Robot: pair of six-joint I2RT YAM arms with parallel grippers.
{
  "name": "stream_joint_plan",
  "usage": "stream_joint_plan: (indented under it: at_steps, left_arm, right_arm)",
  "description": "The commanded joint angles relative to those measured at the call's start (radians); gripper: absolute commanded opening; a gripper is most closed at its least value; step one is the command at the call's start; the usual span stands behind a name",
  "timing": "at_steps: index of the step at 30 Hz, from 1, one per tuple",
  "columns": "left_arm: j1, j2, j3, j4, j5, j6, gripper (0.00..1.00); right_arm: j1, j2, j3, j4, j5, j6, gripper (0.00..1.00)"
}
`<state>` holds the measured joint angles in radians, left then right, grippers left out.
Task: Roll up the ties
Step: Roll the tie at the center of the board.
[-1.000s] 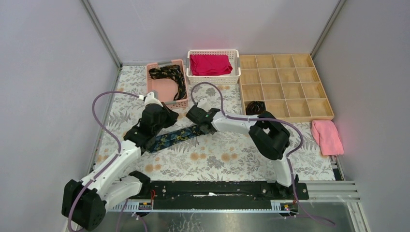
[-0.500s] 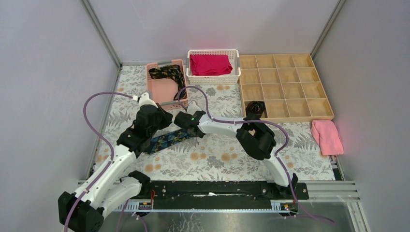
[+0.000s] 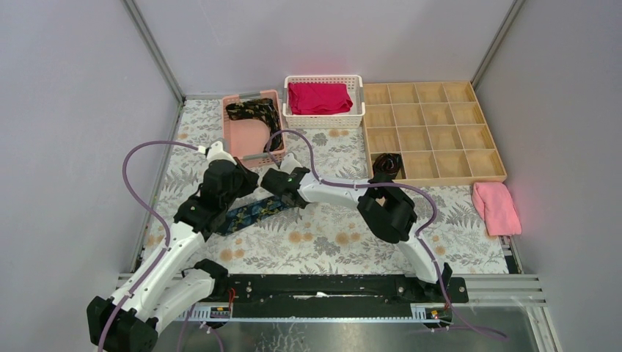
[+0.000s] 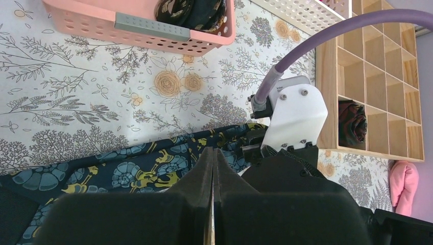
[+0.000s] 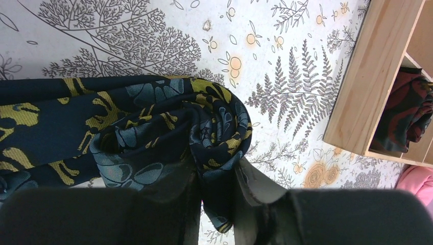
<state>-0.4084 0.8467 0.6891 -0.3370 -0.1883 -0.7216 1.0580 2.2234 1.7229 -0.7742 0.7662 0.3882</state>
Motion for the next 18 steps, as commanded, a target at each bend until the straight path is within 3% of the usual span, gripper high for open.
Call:
stream_joint_plan:
  at_steps: [1, 11, 18]
  left_arm:
    - [0.013, -0.014, 0.018, -0.006, -0.012, 0.027, 0.00]
    - [0.020, -0.029, 0.027, -0.011, -0.009, 0.036, 0.00]
    - [0.025, -0.033, 0.031, -0.019, -0.013, 0.040, 0.00]
  right_arm:
    - [0.010, 0.025, 0.052, -0.021, 0.027, 0.008, 0.27]
    - [0.022, -0.008, 0.072, -0.043, 0.034, 0.018, 0.48]
    - [0.042, -0.039, 0.073, -0.015, -0.029, 0.014, 0.50]
